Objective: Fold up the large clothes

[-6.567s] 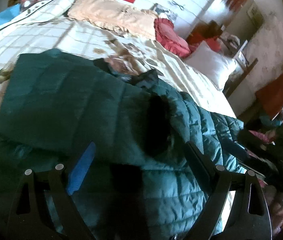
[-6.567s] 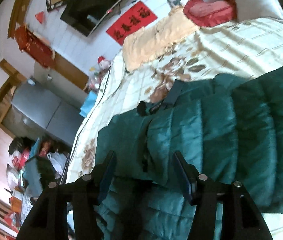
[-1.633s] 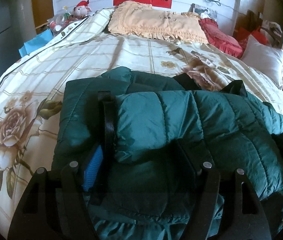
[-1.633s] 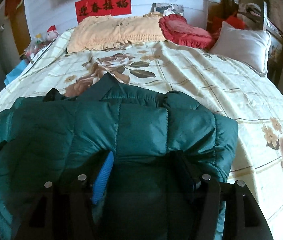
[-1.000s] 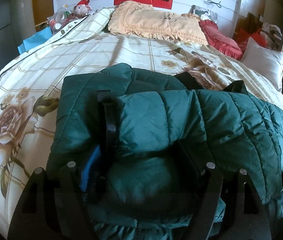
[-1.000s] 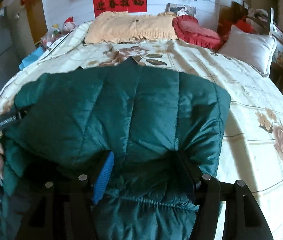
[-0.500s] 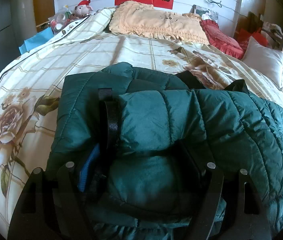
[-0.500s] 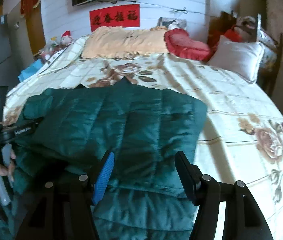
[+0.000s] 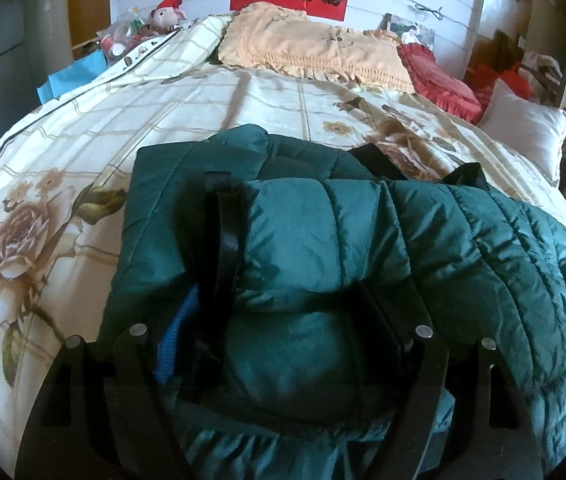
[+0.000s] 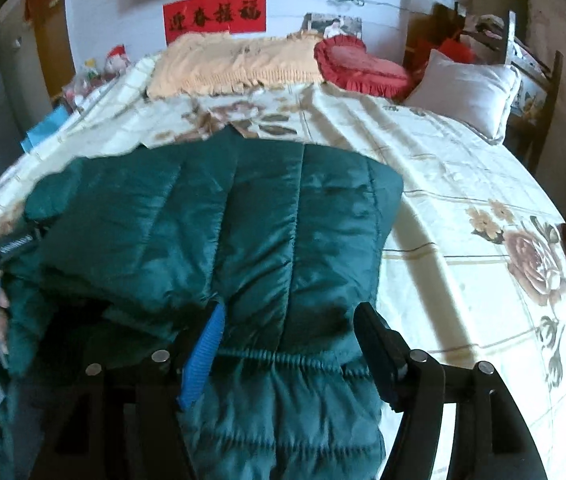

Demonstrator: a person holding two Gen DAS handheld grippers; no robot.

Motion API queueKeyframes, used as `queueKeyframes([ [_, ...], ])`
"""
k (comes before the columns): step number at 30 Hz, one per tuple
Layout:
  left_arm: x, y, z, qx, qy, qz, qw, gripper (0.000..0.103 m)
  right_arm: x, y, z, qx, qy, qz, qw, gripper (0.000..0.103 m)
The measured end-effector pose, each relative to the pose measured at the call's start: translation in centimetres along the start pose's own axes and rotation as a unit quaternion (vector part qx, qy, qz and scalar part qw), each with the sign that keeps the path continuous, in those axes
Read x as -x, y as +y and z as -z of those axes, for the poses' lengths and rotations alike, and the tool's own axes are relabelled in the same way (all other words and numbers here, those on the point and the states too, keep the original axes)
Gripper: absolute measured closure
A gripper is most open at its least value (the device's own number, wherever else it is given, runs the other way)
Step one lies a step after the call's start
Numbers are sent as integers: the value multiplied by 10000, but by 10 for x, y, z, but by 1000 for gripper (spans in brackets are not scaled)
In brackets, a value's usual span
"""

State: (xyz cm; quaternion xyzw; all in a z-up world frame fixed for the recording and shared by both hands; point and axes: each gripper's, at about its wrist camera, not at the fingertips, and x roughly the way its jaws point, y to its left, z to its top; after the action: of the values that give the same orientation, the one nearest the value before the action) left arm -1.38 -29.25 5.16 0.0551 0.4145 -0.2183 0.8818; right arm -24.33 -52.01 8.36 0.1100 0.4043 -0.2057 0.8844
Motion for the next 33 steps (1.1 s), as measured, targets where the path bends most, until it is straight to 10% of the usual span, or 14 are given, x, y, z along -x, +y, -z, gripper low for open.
queueKeyframes([
  [33,117,40,108,-210,159,-34,9996,25,49,18,88,-336,271,-334,9985,32],
])
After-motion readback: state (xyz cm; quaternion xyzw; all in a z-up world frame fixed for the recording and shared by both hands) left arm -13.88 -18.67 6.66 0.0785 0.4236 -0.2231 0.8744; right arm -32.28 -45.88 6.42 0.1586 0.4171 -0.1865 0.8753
